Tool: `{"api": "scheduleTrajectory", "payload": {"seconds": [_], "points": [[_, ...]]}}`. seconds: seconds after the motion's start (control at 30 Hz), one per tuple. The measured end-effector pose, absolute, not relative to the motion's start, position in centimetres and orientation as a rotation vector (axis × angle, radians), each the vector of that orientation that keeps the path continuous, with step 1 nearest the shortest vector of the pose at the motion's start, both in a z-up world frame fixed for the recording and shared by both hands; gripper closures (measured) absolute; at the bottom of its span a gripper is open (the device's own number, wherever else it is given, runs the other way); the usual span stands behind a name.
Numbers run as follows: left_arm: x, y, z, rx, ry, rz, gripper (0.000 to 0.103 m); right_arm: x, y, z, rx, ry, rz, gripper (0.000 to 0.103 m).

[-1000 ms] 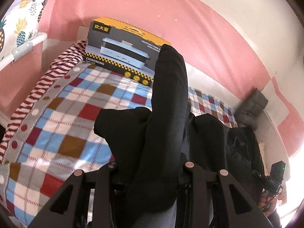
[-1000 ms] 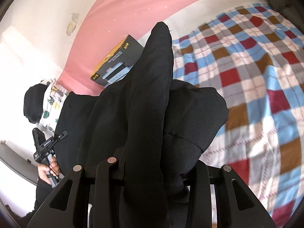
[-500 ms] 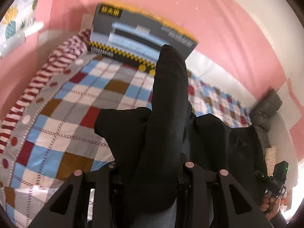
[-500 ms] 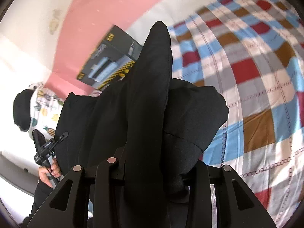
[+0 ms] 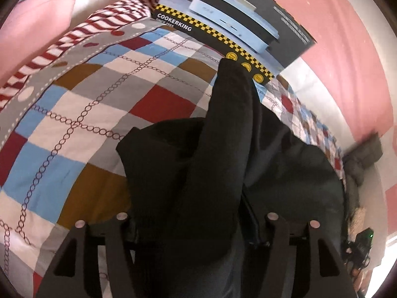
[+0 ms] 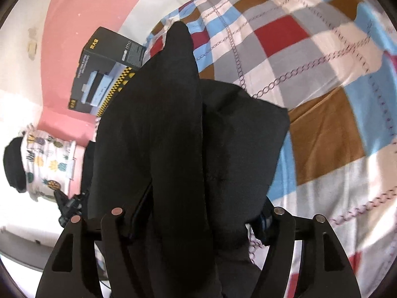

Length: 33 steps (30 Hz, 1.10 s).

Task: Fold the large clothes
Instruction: 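Lay the jacket down flat and open both tools, pulling back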

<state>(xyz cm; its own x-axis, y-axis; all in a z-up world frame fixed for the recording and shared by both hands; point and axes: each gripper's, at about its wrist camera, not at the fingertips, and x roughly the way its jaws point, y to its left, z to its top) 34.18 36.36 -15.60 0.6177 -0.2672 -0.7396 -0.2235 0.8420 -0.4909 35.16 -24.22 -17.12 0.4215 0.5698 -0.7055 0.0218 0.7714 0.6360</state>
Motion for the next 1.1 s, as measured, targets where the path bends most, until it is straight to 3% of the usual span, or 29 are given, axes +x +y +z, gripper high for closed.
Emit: {"api": "scheduleTrajectory", "payload": {"seconds": [0.33, 0.4, 0.43, 0.53, 0.8, 1.1], "points": [[30.4, 39.0, -10.5, -0.639, 0.739, 0.016, 0.041, 33.7, -25.3, -9.9, 0.388, 0.883, 0.194, 0.036], [31.6, 37.8, -9.8, -0.604, 0.731, -0.006, 0.041, 34.9, -23.1, -9.8, 0.303, 0.883, 0.215, 0.046], [32.5, 36.7, -9.6, -0.557, 0.739, -0.012, 0.041, 35.7, -22.0, -10.0, 0.284, 0.891, 0.225, 0.057], [35.0, 34.1, -10.9, -0.434, 0.797, 0.004, 0.041, 37.7, -20.8, -12.4, 0.225, 0.956, 0.183, 0.067], [34.2, 34.4, -11.9, -0.426, 0.829, 0.067, 0.041, 36.4, -22.7, -12.4, 0.25, 0.962, 0.154, 0.067], [24.5, 30.1, -7.3, -0.388, 0.749, 0.054, 0.041, 27.5, -21.9, -8.5, 0.186, 0.865, 0.21, 0.067]]}}
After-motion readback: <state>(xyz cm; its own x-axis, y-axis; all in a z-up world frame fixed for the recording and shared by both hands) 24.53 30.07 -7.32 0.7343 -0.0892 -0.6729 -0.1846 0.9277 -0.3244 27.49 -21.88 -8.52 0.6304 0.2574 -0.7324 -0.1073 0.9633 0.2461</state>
